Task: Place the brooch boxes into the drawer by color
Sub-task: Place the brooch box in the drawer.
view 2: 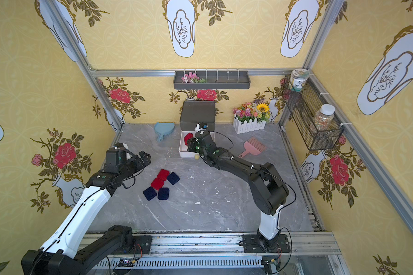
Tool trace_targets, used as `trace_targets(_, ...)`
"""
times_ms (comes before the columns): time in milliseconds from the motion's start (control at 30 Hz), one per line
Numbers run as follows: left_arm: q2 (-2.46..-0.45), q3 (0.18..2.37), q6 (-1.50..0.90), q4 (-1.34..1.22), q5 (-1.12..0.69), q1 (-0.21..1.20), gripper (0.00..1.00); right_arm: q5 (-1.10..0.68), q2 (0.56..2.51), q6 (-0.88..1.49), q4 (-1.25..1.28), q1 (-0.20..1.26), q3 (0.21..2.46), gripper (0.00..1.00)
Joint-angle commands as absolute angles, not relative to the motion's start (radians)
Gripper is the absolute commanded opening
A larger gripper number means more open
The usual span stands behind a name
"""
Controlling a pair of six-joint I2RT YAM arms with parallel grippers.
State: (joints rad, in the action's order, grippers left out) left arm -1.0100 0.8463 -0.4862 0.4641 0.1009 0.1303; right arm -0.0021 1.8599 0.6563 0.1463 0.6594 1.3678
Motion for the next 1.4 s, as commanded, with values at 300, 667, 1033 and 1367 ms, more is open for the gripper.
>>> trace_targets(300,-1.011,0.825,-0.459,0.397,0.045,0.120,1.00,-0.029,2.045,0.659,0.099,0.657,1.531,0.22)
trace_targets(667,-1.012,0.822,-0.462,0.390,0.025,0.115,1.00,-0.023,2.105,0.660,0.070,0.649,1.586,0.32)
trace_targets(1033,-1.022,0.822,-0.462,0.386,0.008,0.112,1.00,0.056,2.064,0.634,0.003,0.641,1.574,0.67)
trace_targets(1367,-1.027,0.825,-0.463,0.386,0.006,0.112,1.00,0.115,1.987,0.541,-0.063,0.646,1.572,0.62)
